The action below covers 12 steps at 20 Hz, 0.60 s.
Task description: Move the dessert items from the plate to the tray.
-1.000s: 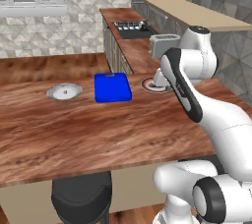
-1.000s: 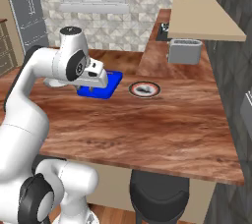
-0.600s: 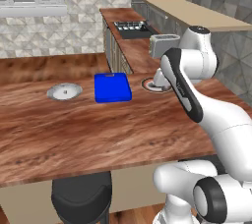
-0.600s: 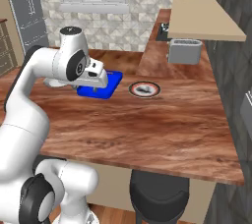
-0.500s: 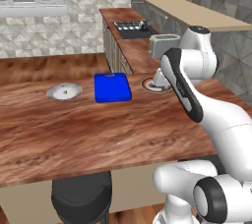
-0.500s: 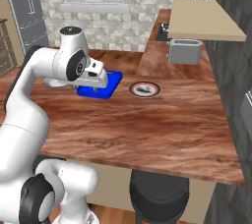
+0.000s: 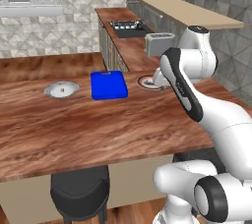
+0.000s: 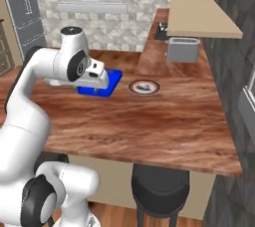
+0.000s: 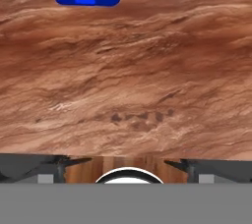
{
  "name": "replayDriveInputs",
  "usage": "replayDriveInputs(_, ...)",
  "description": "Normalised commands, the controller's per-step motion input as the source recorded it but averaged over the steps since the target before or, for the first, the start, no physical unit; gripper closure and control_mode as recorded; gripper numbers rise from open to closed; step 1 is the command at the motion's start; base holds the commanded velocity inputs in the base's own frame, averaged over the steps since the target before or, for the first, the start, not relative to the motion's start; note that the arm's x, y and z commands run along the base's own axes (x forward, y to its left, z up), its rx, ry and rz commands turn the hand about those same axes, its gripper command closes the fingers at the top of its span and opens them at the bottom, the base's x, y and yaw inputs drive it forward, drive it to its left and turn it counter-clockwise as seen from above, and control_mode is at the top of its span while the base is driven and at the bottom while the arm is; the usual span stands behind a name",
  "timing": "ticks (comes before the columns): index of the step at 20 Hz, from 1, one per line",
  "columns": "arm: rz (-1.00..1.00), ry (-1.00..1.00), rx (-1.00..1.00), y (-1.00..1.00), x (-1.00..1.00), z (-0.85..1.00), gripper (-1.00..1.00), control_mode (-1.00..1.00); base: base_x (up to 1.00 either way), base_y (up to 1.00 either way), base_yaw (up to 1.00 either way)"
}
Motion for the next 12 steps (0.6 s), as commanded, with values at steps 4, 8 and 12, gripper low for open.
replayDriveInputs(4,0.0,0.0,0.0,0.0,0.0,0.0,-1.0,1.0,-0.5,0.23,-0.06)
replayDriveInputs(8,0.0,0.0,0.0,0.0,0.0,0.0,-1.0,1.0,-0.12,0.65,0.0)
replayDriveInputs(12,0.0,0.0,0.0,0.0,0.0,0.0,-1.0,1.0,0.0,0.96,0.0)
